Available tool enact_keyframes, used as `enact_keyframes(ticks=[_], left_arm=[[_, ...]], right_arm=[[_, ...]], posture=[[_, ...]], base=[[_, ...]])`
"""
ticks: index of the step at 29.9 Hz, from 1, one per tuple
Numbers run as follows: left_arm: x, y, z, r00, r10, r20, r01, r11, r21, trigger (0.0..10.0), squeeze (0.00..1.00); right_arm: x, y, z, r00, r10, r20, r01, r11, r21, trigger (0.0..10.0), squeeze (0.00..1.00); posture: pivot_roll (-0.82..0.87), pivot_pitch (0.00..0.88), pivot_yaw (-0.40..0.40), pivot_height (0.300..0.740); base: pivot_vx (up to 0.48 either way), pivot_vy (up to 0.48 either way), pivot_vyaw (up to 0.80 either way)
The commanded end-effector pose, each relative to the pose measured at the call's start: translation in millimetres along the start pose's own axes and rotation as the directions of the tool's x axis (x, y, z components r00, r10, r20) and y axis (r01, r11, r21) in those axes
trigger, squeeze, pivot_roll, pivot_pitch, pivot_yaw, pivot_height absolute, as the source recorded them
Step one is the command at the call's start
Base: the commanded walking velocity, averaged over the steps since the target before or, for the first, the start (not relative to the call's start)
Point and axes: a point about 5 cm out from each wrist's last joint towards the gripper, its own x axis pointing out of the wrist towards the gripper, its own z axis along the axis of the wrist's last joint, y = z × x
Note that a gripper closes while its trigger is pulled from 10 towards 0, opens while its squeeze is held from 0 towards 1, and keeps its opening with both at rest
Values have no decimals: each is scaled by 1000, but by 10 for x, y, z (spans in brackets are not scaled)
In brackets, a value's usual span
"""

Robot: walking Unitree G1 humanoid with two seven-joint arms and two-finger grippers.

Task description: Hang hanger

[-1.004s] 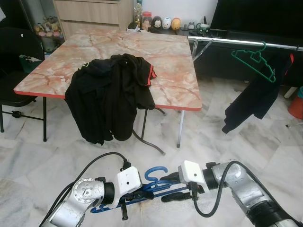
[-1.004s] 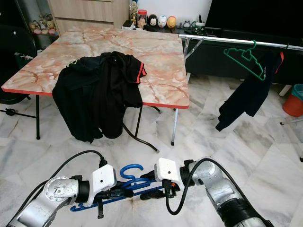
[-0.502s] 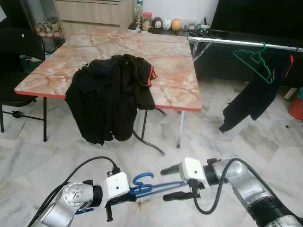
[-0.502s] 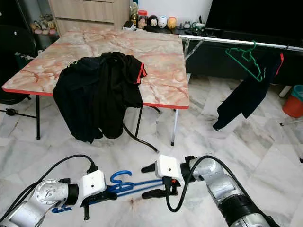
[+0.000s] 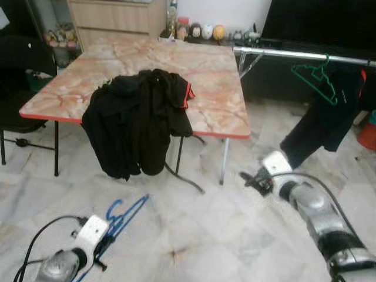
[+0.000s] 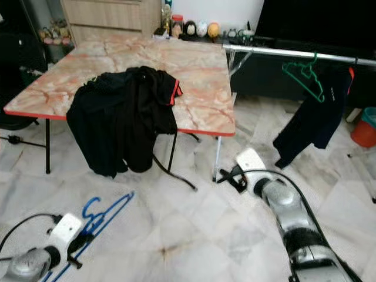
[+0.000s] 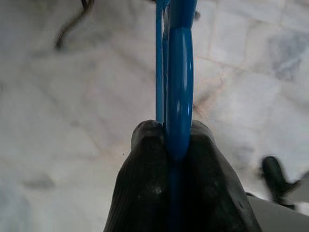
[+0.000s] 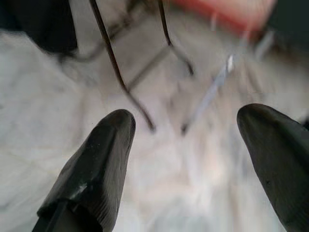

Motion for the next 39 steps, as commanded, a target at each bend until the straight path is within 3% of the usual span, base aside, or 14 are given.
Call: enact_keyframes(ticks=[1,3,4,6,8,9,11,14,16,20,23,27,33,39], left_arm=[[3,14,-52,998,54,-11,-55,997,-62,10000,0],[15,-1,-128,994,106,-30,-109,982,-153,10000,0],[27,-11,-185,987,155,-51,-163,961,-224,10000,0],[25,-12,-239,978,194,-81,-209,941,-266,10000,0],[12,-5,-286,972,210,-107,-232,928,-291,10000,0],[1,-15,-335,968,212,-134,-243,924,-296,10000,0],[-14,-26,-391,963,211,-167,-254,916,-309,10000,0],[-30,-18,-431,958,218,-187,-268,909,-318,10000,0],[-54,-2,-484,945,239,-221,-302,899,-317,10000,0],[-58,6,-499,936,265,-232,-332,884,-330,10000,0],[-44,-14,-509,926,283,-250,-357,872,-335,10000,0],[23,-139,-500,925,267,-269,-350,875,-336,10000,0],[105,-270,-440,939,239,-248,-313,890,-330,10000,0],[34,-285,-555,927,265,-267,-350,866,-357,10000,0]], right_arm=[[-33,2,-166,996,-62,-56,66,995,69,10000,0],[-76,96,-404,985,-116,-128,136,978,156,10000,0],[-138,235,-658,964,-160,-213,210,948,237,10000,0],[-208,424,-884,946,-156,-284,237,931,278,10000,0],[-260,576,-1025,933,-143,-330,248,920,303,10000,0],[-340,764,-1196,915,-112,-388,249,912,326,10000,0],[-445,938,-1371,886,-85,-456,269,895,357,10000,0],[-515,1054,-1476,862,-69,-502,285,885,368,10000,0],[-642,1202,-1635,815,-49,-577,339,848,407,10000,0],[-656,1216,-1646,819,-55,-572,351,836,423,10000,0],[-624,1124,-1603,834,-78,-546,348,843,411,10000,0],[-697,936,-1657,806,-146,-574,424,819,387,10000,0],[-684,816,-1626,805,-168,-569,445,805,392,10000,0],[-905,651,-1775,819,-162,-550,426,814,394,10000,0]], posture=[[90,0,-68,740],[89,0,-53,740],[88,0,-43,740],[85,0,-22,740],[82,0,-6,740],[79,0,8,740],[72,0,22,740],[65,0,31,740],[51,0,33,740],[11,0,35,740],[-30,0,34,740],[-16,0,-5,740],[48,0,-75,740],[67,0,-96,740]], base=[[0,0,0],[0,0,0],[0,0,0],[0,0,0],[0,0,0],[0,0,0],[0,0,0],[0,0,0],[0,0,0],[0,0,0],[0,0,0],[0,-211,0],[0,-300,0],[0,-307,0]])
